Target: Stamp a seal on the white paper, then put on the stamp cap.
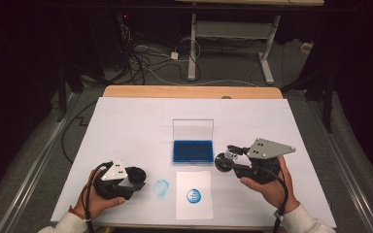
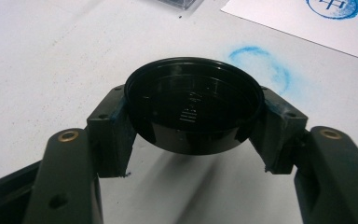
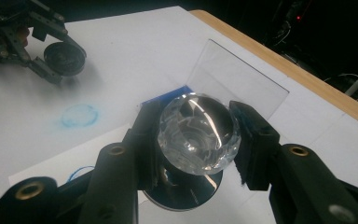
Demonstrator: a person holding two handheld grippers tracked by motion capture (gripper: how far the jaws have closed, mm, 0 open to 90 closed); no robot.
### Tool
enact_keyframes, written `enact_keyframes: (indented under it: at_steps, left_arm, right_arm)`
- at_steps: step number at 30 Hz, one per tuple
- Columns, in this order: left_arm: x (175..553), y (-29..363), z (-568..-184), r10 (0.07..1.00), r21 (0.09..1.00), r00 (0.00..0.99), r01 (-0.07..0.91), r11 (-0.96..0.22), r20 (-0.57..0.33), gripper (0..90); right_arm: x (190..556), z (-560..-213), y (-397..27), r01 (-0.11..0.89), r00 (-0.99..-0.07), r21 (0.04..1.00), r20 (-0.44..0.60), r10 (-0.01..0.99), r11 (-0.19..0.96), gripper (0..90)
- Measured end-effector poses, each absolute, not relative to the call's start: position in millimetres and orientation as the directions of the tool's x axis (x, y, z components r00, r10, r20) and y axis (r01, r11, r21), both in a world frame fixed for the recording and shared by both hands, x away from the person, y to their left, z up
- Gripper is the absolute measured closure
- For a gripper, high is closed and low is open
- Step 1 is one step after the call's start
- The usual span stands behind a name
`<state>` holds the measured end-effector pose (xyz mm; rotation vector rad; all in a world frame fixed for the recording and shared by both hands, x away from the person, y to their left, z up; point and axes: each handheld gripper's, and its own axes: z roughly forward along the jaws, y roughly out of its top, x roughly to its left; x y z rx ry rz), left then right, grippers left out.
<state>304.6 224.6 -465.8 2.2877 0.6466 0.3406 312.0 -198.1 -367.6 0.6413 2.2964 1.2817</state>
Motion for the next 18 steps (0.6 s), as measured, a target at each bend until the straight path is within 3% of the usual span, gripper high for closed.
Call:
enact_keyframes:
  at_steps: [18]
  left_arm:
    - [304.5, 223.8, -466.4, 0.54, 0.706, 0.84, 0.354, -0.614, 0.049, 36.9]
  right_arm:
    - [315.8, -364.0, -208.9, 0.189, -0.782, 0.88, -0.134, 0.609, 0.436, 57.2]
